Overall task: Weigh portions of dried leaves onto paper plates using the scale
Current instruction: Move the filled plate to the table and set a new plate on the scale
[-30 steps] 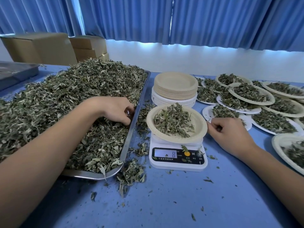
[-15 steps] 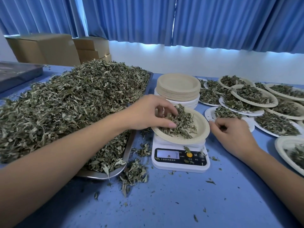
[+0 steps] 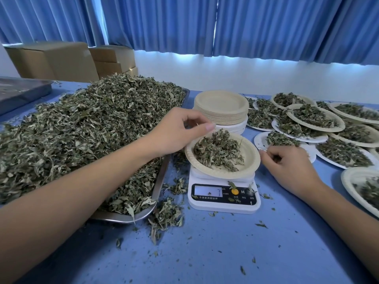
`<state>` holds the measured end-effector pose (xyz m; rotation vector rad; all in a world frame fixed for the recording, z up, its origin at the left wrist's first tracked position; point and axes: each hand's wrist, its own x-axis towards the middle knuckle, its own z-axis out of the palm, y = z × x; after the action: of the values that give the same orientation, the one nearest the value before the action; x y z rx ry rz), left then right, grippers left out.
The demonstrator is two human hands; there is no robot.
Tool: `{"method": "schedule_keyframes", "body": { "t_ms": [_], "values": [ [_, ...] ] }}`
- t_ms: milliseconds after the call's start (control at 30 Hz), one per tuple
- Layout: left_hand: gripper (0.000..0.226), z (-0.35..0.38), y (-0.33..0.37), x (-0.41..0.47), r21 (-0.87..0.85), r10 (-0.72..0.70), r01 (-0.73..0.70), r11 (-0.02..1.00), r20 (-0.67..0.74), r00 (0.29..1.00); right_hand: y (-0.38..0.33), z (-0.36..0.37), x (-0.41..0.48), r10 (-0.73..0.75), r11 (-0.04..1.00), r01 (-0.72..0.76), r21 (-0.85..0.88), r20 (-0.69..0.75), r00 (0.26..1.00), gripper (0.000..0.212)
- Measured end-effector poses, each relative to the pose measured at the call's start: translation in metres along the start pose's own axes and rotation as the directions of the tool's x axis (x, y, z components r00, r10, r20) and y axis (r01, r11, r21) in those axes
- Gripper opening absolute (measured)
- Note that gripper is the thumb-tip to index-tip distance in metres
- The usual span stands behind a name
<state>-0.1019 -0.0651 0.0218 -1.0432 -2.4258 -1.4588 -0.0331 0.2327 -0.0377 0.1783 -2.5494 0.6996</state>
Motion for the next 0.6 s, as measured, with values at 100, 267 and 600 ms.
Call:
{"method": "schedule_keyframes", "body": {
  "t_ms": [100, 267, 600],
  "values": [
    [0.01, -0.004, -0.007, 0.004, 0.044, -0.071, 0.077, 0.996, -0.131, 0.989, -0.001, -0.001, 0.0, 0.009, 1.0, -0.009, 0.028, -0.006, 1.0, 0.052],
    [0.011, -0.01, -0.019, 0.005, 0.257, -0.268, 0.305, 0.917, -0.171, 0.948, -0.013, -0.005, -0.001, 0.125, 0.95, -0.095, 0.299, -0.081, 0.989, 0.038],
    [0.01, 0.002, -0.003, 0.01, 0.469, -0.306, 0.291, 0.834, -0.046, 0.951, -0.036, -0.012, 0.0, 0.291, 0.746, -0.286, 0.601, 0.091, 0.952, 0.01]
  ]
}}
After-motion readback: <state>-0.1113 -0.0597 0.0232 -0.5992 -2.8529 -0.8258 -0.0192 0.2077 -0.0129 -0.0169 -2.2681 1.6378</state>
